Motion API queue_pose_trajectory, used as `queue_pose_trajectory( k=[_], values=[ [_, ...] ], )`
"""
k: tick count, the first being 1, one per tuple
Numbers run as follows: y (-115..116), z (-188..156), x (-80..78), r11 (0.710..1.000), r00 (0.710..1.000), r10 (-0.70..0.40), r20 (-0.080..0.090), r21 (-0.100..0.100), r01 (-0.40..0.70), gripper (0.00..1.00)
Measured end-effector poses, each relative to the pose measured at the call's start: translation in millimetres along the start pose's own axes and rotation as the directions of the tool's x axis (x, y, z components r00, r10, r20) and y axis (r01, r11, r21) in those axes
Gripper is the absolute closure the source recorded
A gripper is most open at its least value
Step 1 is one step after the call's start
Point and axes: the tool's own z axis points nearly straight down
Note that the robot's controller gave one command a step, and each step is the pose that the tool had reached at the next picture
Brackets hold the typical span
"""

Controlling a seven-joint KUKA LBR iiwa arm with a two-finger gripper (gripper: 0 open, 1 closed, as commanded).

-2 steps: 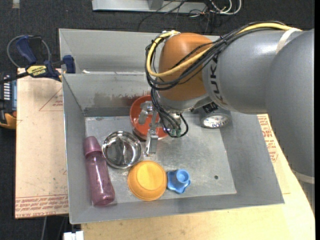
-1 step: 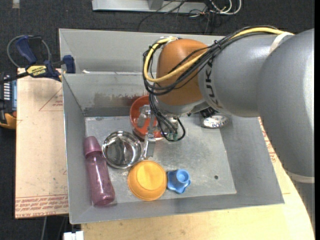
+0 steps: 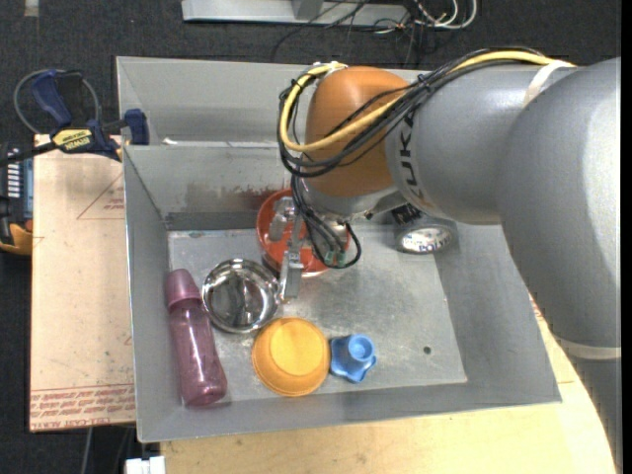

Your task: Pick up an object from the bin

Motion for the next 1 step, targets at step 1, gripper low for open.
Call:
queue_pose_trajectory(
  k=[1],
  values=[
    [5.1,7.0,-6.8,1.000,1.000,0.008,0.001,-0.001,-0.008,0.00]
  ],
)
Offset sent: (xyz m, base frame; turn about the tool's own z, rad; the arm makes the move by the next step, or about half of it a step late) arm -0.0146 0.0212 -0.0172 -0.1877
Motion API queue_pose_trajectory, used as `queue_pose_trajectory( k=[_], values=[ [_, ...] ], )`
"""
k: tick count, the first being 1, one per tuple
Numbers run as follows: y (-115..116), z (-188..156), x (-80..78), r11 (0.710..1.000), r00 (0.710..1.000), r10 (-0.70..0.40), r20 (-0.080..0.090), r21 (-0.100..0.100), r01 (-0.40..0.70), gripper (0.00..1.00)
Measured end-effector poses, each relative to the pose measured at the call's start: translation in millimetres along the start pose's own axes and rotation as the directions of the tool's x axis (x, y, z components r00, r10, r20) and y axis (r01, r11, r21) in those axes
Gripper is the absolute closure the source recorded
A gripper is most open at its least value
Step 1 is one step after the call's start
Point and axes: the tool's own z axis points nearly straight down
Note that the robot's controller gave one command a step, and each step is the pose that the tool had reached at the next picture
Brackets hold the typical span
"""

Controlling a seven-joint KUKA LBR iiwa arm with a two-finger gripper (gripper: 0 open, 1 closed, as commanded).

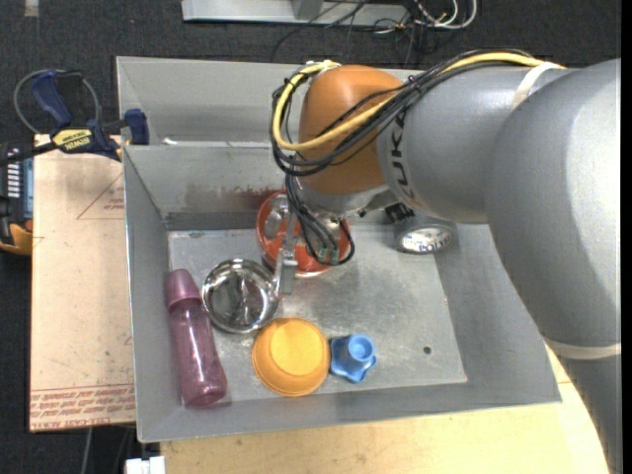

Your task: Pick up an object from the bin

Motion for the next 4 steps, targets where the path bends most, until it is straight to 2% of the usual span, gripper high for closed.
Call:
queue_pose_trajectory(
  k=[1,2,3,4],
  values=[
    [15,11,22.7,0.981,0.981,-0.192,0.001,-0.001,0.192,1.00],
    [15,11,22.5,0.982,0.982,-0.191,0.001,-0.001,0.191,1.00],
    [8,17,8.8,0.984,0.984,-0.177,0.004,-0.003,0.177,1.00],
    [9,16,10.3,0.984,0.984,-0.181,0.005,-0.003,0.181,1.00]
  ],
)
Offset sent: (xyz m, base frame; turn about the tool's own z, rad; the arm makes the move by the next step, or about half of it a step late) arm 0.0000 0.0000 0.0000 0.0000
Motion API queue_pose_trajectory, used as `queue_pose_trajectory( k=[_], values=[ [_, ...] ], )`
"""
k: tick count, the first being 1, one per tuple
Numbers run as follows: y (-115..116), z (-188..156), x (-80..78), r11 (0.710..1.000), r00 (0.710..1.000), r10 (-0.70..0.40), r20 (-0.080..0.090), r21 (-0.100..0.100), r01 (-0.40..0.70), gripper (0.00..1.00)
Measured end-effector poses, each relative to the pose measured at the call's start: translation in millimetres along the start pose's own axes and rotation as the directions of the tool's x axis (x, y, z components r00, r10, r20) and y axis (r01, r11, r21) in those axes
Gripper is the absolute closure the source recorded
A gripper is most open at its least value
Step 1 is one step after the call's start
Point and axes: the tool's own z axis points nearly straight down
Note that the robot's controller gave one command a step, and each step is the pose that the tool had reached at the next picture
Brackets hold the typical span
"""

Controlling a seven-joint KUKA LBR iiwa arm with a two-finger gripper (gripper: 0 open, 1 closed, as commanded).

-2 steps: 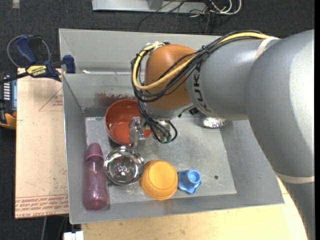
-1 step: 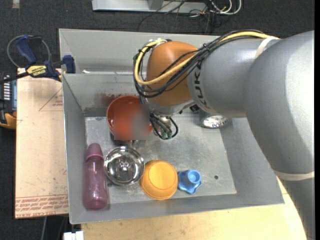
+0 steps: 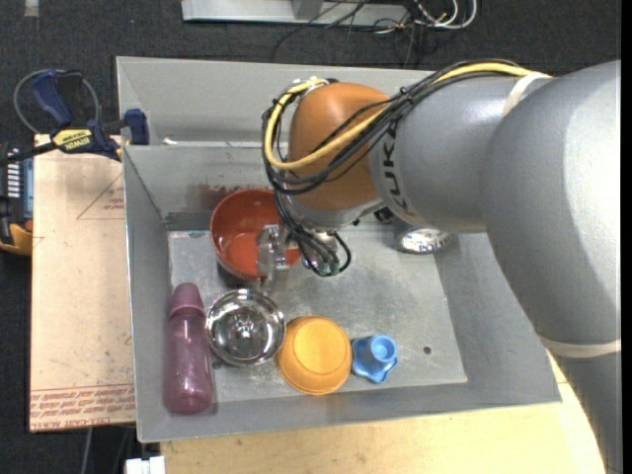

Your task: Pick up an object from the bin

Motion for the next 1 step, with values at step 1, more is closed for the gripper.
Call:
queue_pose_trajectory(
  k=[1],
  values=[
    [36.2,49.4,76.5,0.985,0.985,-0.173,-0.002,-0.001,0.173,1.00]
  ],
)
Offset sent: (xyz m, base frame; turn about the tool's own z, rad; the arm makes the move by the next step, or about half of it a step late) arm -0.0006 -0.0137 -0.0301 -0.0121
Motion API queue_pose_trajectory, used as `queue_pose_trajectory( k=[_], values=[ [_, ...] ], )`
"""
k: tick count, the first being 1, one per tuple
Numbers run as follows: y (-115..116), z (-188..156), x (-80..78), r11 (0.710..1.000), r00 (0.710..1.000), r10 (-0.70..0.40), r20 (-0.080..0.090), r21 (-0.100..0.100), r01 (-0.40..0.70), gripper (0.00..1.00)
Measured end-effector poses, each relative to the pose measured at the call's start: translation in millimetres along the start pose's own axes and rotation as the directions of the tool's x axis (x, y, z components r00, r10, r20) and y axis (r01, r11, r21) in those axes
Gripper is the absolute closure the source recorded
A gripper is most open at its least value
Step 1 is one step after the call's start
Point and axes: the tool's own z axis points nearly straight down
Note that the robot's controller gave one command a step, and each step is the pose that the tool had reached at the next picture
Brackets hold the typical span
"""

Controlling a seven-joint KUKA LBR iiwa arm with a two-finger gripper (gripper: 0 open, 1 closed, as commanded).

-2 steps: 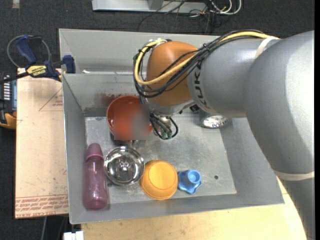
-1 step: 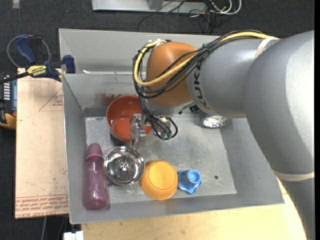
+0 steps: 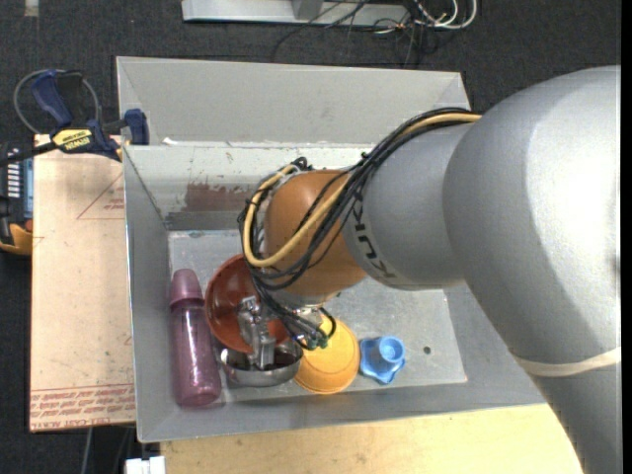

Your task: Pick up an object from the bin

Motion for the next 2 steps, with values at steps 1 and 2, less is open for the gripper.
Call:
queue_pose_trajectory(
  k=[1,2],
  values=[
    [-60,-20,-64.5,0.988,0.987,0.157,0.018,-0.001,-0.157,1.00],
    [-10,-72,-16.1,1.000,1.000,0.006,-0.003,-0.003,-0.006,1.00]
  ],
)
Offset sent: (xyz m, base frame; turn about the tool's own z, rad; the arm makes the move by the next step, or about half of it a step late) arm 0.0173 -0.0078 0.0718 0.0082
